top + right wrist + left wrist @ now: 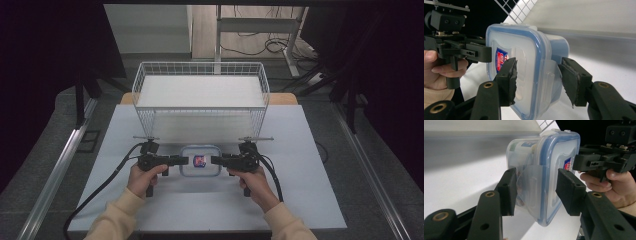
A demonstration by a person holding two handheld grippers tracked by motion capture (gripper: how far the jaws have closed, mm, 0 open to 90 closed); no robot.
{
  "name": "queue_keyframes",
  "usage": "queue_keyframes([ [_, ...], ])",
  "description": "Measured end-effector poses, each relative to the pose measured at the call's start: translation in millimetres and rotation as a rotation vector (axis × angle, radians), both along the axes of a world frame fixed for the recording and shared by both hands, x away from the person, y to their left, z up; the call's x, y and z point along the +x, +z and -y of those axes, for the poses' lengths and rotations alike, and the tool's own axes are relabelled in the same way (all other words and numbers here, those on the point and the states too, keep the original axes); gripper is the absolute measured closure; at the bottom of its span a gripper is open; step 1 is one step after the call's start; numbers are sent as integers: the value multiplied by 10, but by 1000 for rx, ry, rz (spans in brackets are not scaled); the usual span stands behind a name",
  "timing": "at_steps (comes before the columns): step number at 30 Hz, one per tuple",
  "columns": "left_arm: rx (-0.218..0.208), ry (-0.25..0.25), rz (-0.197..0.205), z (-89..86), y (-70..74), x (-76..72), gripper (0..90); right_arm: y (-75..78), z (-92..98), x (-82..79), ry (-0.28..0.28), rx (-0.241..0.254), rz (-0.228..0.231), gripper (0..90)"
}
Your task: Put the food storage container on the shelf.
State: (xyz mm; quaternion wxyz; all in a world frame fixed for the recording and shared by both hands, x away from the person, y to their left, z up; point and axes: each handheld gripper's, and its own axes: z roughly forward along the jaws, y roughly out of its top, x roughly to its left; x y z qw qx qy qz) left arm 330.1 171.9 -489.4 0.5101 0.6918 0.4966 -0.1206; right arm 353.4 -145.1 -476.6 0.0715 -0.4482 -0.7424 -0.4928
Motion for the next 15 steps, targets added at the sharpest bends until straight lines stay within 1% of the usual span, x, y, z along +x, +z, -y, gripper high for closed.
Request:
queue_keyframes([
  [4,-20,-3,18,8,88,-1,533,81,30,-9,0,8,17,481],
  [8,-20,-13,39,52,179,26,535,171,78,-18,-8,15,35,481],
  [11,-22,-14,44,79,240,54,535,233,109,-12,-16,14,44,481],
  [15,-16,-13,61,94,339,79,533,315,123,6,-22,17,57,482],
])
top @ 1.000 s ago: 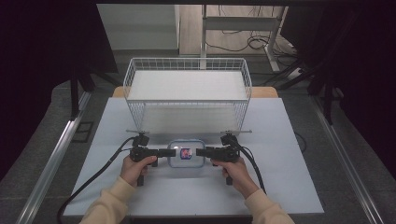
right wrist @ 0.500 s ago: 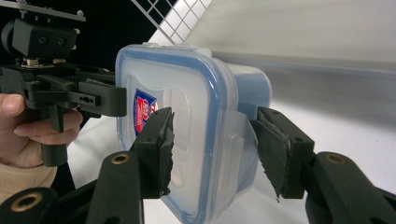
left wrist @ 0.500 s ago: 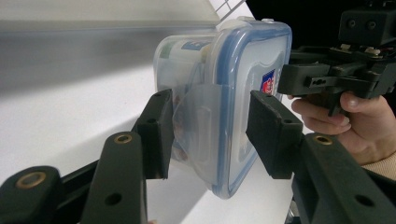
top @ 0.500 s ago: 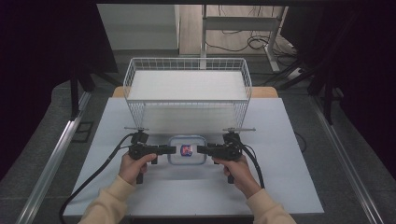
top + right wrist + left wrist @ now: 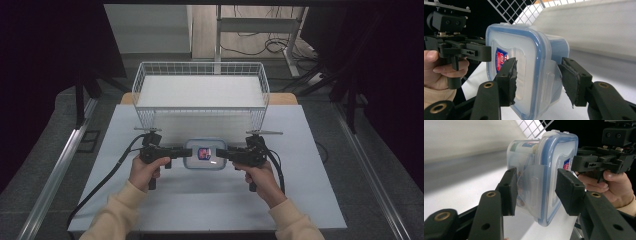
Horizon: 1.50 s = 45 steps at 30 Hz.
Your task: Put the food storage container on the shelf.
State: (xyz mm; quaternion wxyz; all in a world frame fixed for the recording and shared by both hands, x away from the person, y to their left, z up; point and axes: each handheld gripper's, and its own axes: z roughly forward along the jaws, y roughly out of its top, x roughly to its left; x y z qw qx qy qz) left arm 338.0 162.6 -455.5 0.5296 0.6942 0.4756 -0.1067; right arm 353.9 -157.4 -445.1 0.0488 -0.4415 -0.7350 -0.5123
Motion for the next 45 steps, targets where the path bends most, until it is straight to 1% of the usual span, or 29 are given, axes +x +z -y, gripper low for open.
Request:
queue_keyframes([
  [5,5,-3,25,-4,169,32,534,144,1,20,0,4,22,482],
  [7,1,-3,34,-9,224,48,534,213,-2,33,-1,6,32,482],
  [10,-1,2,49,-17,322,75,534,320,-10,68,1,3,52,482],
  [15,-3,3,73,-51,480,124,534,488,-41,119,2,2,65,482],
  [18,-6,8,87,-72,587,152,534,592,-63,155,5,4,81,482],
  [22,2,11,116,-97,752,193,534,732,-89,202,6,12,99,482],
  [25,13,13,134,-102,847,220,533,828,-103,240,7,17,113,482],
  [26,17,10,139,-105,876,232,532,857,-108,252,7,17,116,482],
  [29,12,10,145,-107,944,275,532,945,-114,291,8,13,123,482],
  [31,8,8,150,-110,985,310,532,1033,-119,332,5,6,128,482],
  [32,6,9,153,-109,1008,327,532,1033,-119,332,5,6,128,482],
  [35,-1,14,161,-112,1088,396,531,1119,-123,391,3,3,137,482],
  [45,-15,18,180,-183,1377,715,531,1474,-190,726,14,-16,159,482],
])
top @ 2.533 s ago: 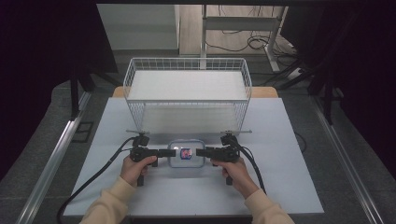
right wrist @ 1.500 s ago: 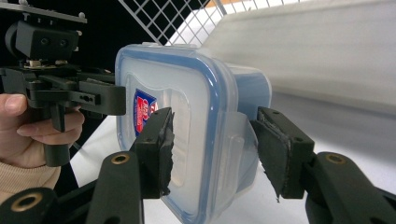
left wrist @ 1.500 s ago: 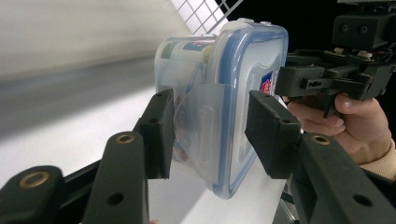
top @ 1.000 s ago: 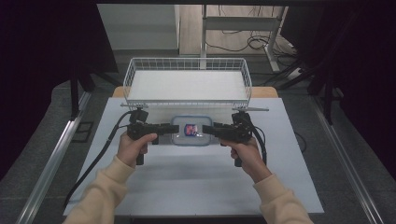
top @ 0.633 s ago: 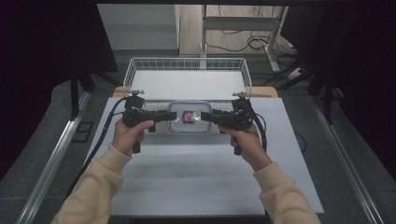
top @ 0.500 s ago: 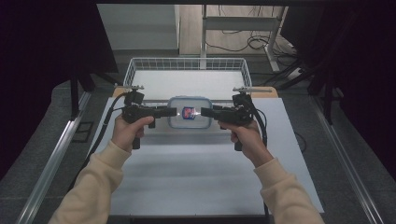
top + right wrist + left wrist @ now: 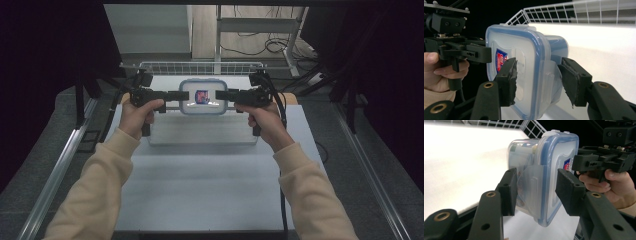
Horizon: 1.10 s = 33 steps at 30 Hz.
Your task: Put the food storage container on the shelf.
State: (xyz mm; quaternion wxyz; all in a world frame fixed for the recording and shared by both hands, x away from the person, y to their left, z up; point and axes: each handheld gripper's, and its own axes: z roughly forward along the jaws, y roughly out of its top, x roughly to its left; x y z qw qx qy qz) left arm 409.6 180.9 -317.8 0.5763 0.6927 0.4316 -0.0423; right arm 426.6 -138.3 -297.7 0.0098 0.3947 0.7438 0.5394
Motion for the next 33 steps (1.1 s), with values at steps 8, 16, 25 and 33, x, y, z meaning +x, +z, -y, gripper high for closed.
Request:
queue_keyframes([
  [8,2,5,4,-13,133,183,531,157,-19,202,5,-3,3,482],
  [16,-1,4,-18,-36,143,324,533,173,-27,375,12,6,-25,483],
  [25,-9,10,-72,-18,34,505,531,118,-29,570,6,-3,-63,482],
  [33,-16,11,-133,3,-145,688,531,-38,-26,776,-11,-9,-135,477],
])
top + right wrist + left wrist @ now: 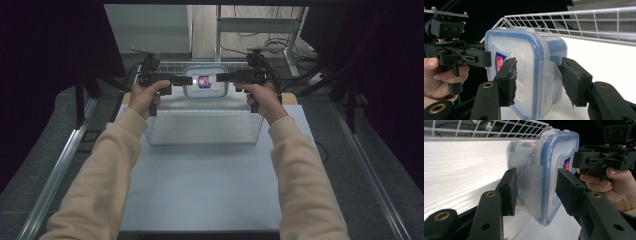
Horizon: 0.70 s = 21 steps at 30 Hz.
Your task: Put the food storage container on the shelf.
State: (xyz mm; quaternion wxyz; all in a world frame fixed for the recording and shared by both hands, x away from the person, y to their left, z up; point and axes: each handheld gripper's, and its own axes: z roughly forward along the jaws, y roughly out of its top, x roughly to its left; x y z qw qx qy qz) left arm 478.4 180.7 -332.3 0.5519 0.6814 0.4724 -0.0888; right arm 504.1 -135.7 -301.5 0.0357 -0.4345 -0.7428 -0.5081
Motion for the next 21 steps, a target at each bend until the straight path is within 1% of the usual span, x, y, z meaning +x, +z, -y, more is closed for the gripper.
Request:
queue_keyframes([
  [3,-18,-3,-15,-13,-62,50,532,-53,-7,47,-6,-12,-25,476],
  [6,-17,4,-18,-11,-62,80,533,-75,-2,96,-12,3,-53,475],
  [12,-55,21,-91,-26,-104,193,526,-120,2,233,-65,49,-149,473],
  [16,-74,25,-119,-34,-132,243,515,-148,3,308,-79,62,-191,472],
  [18,-90,26,-130,-39,-149,265,510,-149,-5,328,-94,68,-216,472],
  [21,-105,25,-150,-50,-173,301,502,-172,-11,357,-122,82,-240,473],
])
